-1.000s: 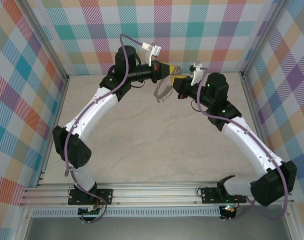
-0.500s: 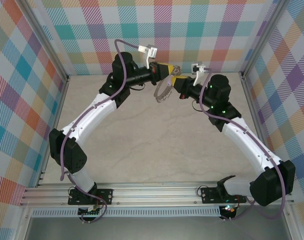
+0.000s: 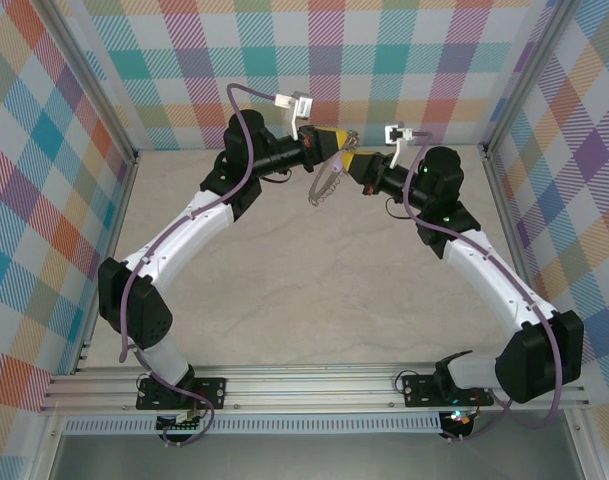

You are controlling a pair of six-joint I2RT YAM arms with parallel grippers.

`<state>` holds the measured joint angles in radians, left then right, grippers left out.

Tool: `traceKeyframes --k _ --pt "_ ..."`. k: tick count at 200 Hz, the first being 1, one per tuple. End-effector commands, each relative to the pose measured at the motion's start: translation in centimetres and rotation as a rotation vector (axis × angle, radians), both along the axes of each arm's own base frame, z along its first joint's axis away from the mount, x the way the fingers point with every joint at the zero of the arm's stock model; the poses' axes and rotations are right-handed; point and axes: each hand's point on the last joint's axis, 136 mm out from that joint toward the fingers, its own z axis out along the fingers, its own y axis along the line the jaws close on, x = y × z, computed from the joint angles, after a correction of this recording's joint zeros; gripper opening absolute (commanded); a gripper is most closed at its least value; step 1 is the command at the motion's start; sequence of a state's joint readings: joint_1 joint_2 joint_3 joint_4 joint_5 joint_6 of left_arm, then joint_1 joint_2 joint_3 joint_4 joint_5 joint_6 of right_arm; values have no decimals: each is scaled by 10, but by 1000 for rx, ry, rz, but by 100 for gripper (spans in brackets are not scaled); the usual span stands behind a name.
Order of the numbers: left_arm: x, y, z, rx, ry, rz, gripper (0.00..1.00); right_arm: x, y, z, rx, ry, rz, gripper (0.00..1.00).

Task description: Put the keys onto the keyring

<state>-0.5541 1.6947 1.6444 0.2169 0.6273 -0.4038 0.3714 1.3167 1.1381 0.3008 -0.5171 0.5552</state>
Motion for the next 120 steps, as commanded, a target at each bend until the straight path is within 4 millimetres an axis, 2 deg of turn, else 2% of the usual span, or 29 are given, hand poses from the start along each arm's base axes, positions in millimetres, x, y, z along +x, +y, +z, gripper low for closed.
traceKeyframes --k 1,61,120 --pt "-21 14 58 -108 -144 8 0 -8 8 8 22 6 80 0" --pt "-15 11 44 -91 -119 26 0 -15 11 25 26 -9 85 0" --pt "-14 1 24 -36 -106 31 0 -18 28 33 -35 -16 93 0"
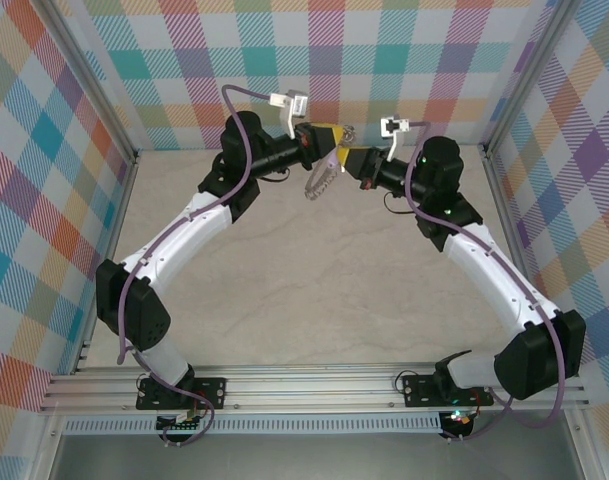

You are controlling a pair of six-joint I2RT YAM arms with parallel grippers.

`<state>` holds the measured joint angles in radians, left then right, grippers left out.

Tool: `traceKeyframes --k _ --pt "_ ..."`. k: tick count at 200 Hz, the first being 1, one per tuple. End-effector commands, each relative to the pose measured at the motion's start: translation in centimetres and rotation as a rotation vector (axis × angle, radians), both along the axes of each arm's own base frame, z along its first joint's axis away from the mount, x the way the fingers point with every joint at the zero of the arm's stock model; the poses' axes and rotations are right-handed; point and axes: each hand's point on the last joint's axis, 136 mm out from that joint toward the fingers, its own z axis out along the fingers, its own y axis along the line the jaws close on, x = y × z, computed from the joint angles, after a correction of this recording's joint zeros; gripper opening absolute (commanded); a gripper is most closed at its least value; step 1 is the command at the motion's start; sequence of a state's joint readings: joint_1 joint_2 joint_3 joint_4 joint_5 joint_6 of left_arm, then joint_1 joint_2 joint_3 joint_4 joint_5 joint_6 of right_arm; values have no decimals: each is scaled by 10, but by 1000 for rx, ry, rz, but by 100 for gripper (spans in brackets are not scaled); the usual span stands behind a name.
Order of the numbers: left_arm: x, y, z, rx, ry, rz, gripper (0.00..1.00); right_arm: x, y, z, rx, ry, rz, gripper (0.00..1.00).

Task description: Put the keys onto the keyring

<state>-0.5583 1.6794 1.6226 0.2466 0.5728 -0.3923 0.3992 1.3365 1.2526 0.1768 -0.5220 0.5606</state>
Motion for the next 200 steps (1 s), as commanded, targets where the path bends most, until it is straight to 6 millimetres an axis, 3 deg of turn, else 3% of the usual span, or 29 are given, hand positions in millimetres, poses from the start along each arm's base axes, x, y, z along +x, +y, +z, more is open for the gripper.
traceKeyframes --k 1,59,85,94,109,132,167,200 --pt "-18 -3 20 -21 -78 -20 0 -12 18 14 -26 -47 61 0" --pt "-12 -10 9 -15 -53 -21 0 -12 30 7 -80 -22 122 0" --pt "-8 -10 11 -26 -56 -8 0 -17 20 5 -70 -12 114 21" --pt "-7 -10 13 -37 -57 -8 0 -18 14 8 -60 -10 106 31" --pt "-3 -8 18 -58 -56 -9 0 -24 1 14 -50 -15 90 40" --pt "-1 -6 28 -85 -65 -19 0 -28 -34 25 -20 -31 1 51" --pt "-2 -6 39 -115 -79 -60 0 -25 -82 42 27 -52 -143 55" --pt "-9 -8 47 -134 -111 -115 0 -8 -94 45 57 -51 -182 53"
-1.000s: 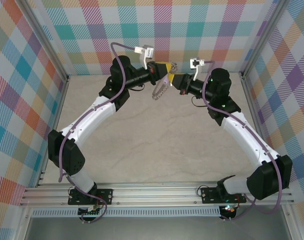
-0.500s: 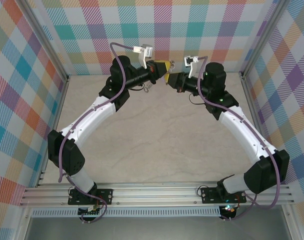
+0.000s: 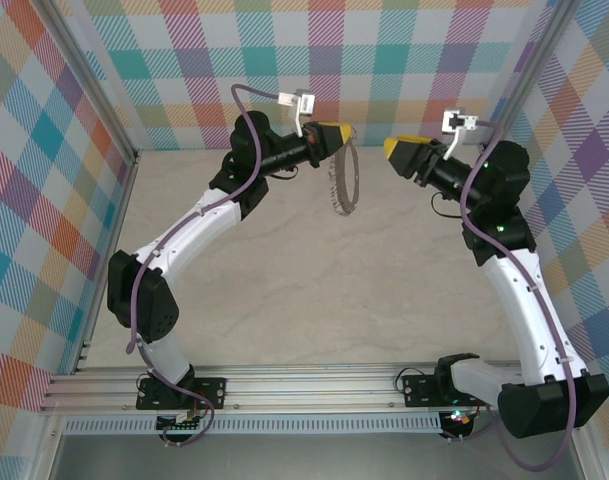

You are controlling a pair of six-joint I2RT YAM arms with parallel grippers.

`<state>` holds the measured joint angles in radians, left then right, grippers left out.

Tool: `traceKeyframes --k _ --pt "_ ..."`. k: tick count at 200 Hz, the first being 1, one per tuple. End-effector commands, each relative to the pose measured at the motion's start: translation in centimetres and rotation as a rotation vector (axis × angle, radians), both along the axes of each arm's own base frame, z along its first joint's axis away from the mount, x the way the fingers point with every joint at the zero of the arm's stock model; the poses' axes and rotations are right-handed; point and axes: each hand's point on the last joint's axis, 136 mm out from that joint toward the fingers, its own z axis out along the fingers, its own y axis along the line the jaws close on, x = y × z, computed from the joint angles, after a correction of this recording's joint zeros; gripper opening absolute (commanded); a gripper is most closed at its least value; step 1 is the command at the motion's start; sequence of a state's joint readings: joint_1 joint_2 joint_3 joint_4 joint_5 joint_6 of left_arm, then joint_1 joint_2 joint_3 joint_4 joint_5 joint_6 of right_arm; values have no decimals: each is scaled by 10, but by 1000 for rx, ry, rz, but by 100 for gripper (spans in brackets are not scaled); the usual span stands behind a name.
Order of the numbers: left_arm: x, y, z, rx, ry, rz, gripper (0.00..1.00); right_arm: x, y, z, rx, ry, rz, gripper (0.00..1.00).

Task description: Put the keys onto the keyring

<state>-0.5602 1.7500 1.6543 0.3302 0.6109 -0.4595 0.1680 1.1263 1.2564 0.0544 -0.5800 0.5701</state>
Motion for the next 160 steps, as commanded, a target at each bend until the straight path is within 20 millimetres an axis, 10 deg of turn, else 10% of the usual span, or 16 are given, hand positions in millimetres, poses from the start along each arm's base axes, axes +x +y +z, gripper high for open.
traceKeyframes --k 1,102,160 --pt "-19 5 51 -92 -133 -66 0 17 -2 -7 33 28 -8 53" --pt "-43 8 72 -115 -208 -146 0 53 18 2 101 25 108 23" --pt "-36 11 71 -132 -182 -100 0 26 14 22 142 -48 111 36"
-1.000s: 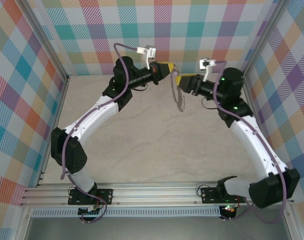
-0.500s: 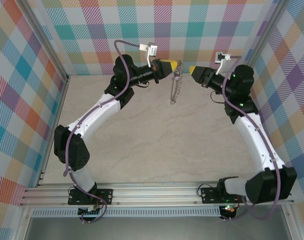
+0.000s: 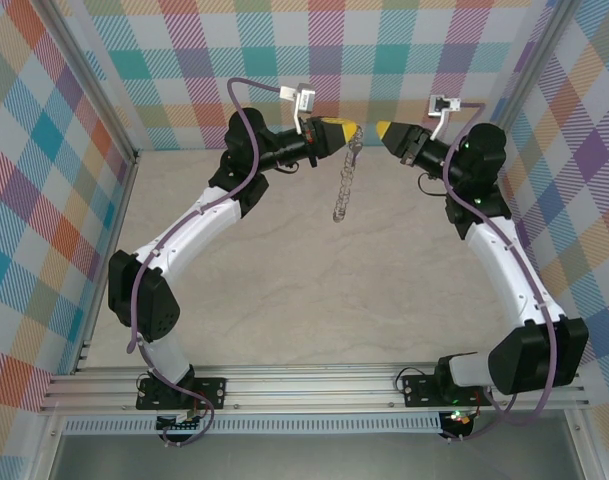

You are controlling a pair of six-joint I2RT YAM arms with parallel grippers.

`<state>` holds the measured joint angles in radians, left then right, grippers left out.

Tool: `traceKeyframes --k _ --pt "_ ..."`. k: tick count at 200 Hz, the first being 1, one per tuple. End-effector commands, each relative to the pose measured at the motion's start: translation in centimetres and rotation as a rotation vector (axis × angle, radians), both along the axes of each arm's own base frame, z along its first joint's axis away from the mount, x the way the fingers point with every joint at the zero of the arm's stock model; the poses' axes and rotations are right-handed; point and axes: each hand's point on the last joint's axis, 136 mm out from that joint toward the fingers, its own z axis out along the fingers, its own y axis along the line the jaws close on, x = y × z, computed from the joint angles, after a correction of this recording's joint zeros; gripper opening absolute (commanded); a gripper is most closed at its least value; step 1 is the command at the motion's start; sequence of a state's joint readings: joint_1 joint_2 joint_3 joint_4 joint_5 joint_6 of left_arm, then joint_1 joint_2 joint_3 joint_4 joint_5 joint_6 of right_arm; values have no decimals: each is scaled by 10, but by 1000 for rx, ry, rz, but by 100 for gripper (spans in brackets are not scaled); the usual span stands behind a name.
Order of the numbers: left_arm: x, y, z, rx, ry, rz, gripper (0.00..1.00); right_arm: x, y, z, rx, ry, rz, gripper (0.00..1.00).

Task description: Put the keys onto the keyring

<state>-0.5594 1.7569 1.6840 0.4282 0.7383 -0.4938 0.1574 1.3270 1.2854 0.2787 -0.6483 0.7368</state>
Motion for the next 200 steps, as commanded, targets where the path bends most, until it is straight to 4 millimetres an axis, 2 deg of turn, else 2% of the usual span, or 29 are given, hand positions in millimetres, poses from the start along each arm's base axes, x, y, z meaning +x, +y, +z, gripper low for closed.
traceKeyframes --k 1,45,86,125,200 --pt "-12 16 43 -88 -90 28 0 -27 0 36 44 -123 33 36" --pt "-10 14 44 -106 -77 14 0 -33 13 49 89 -138 162 37" --pt "-13 15 46 -111 -79 7 0 -26 26 44 107 -114 227 37" --pt "-16 15 47 -111 -80 3 0 -28 39 42 108 -112 263 36" --pt "-20 16 48 -110 -81 -3 0 -28 45 40 111 -106 265 29"
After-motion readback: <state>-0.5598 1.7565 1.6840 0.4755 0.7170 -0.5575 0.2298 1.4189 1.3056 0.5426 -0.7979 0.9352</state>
